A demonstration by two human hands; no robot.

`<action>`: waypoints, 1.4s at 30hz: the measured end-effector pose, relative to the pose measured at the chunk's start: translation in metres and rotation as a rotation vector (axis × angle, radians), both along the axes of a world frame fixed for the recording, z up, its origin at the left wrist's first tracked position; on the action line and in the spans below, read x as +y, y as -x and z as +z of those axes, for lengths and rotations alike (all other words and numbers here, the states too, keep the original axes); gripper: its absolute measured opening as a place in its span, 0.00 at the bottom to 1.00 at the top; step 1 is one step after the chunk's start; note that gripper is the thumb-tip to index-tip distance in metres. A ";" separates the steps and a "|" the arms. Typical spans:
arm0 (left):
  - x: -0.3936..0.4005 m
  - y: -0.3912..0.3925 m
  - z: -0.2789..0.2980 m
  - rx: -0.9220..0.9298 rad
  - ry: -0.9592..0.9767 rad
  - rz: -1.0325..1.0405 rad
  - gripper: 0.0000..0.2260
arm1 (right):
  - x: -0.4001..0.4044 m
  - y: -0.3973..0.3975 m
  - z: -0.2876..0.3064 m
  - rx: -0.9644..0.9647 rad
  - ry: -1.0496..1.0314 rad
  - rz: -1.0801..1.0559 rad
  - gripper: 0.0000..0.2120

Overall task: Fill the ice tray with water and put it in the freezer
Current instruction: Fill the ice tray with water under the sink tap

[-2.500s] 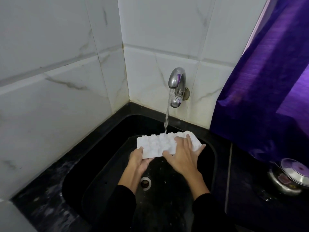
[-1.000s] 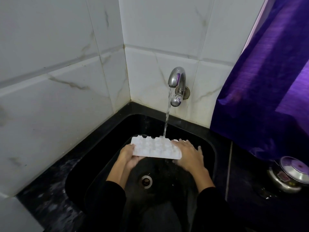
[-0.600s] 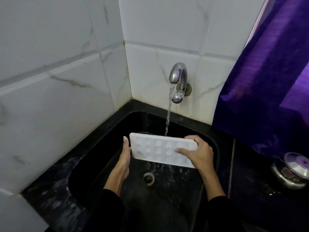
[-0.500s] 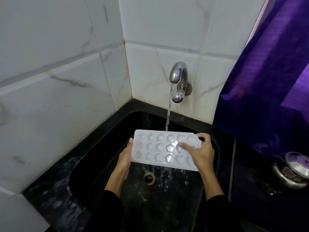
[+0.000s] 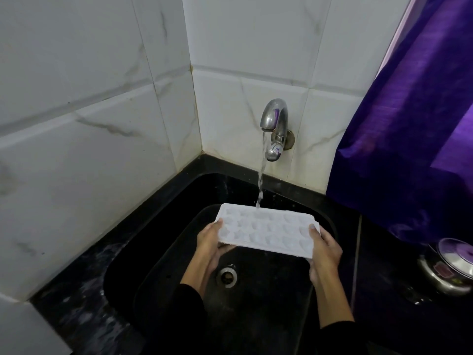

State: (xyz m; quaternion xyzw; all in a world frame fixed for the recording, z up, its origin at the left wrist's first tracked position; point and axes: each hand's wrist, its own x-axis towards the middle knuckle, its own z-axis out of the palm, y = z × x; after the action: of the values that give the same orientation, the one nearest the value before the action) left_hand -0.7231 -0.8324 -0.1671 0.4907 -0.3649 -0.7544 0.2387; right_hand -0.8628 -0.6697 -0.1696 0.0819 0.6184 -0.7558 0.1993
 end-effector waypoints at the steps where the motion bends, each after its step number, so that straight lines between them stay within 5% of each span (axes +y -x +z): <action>1: 0.001 0.004 0.001 0.006 -0.013 0.008 0.11 | 0.001 0.000 0.000 -0.002 0.020 -0.046 0.15; 9: 0.011 0.033 0.010 0.063 -0.097 -0.016 0.19 | 0.003 -0.001 0.004 0.020 0.165 -0.259 0.18; 20: 0.020 0.061 0.007 0.138 -0.152 -0.092 0.18 | 0.013 0.008 0.002 0.011 0.200 -0.466 0.16; 42: 0.004 0.043 0.004 0.164 -0.203 -0.031 0.14 | -0.008 0.003 0.001 0.002 0.200 -0.413 0.17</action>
State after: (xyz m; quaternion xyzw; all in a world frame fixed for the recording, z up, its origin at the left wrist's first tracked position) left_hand -0.7664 -0.8279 -0.1633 0.4432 -0.2734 -0.8287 0.2051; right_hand -0.8659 -0.6779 -0.1689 0.1858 0.5106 -0.8382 0.0467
